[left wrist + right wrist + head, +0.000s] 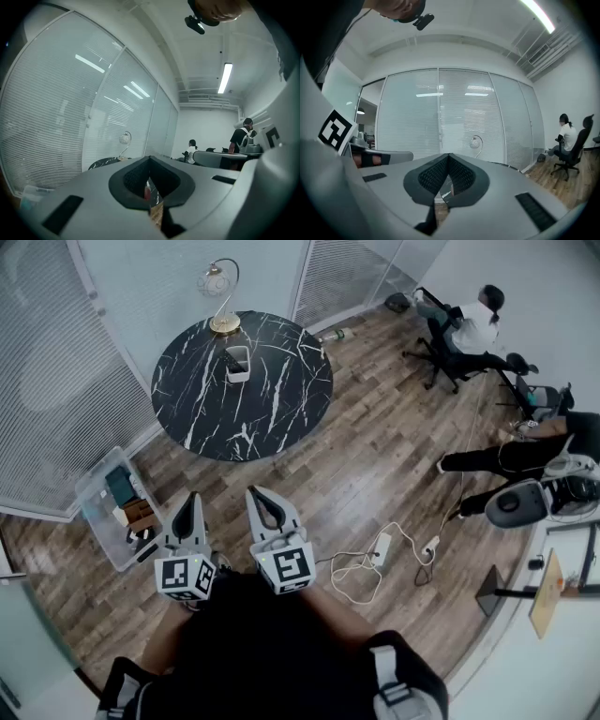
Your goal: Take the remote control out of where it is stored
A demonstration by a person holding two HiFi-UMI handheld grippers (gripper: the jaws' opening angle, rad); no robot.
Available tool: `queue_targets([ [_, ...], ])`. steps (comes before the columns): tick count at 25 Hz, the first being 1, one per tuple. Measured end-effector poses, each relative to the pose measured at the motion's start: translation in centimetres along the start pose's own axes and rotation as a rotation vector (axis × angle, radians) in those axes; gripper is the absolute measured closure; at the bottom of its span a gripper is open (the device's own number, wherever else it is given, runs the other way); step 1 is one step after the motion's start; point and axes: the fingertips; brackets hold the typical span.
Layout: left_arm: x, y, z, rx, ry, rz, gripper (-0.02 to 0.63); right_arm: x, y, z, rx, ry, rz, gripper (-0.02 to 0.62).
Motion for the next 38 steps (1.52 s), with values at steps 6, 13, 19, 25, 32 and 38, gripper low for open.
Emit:
queue_targets([
  [6,0.3,-0.3,0.6,0.005,0.004,-0.001,0.601,-0.2,0.1,0.4,-0.003,0.009,0.009,0.594],
  [13,0.8,-0.6,1.5,0.006,0.007,-0.003,0.601,-0.7,0.2,1.8,-0.002,-0.003,0.013,0.594],
  [19,1.6,-0.6,2.7,0.008,0.023,-0.001,0.601,-1.2,0.1,3.1,0.001,0.024,0.021,0.594],
  [25,2.0,-1.2,4.6,0.018,0.056,-0.013,0.601,-1.9,-0.2,4.6,-0.015,0.06,0.015,0.594],
  [32,1.9,-2.7,4.7,0.031,0.101,-0.047,0.601,-1.4,-1.0,6.2,-0.012,0.078,0.012,0.594],
  [38,4.7,-2.6,3.7,0.034,0.059,-0.05,0.601,0.6,-1.6,6.8,-0.023,0.047,-0.009,0.594],
])
Point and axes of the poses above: the fingertips, and each gripper's own axes: x forward along the fingers, z to its right, y out of its top, and after that the axes turned 3 degrees about -z, right-handed
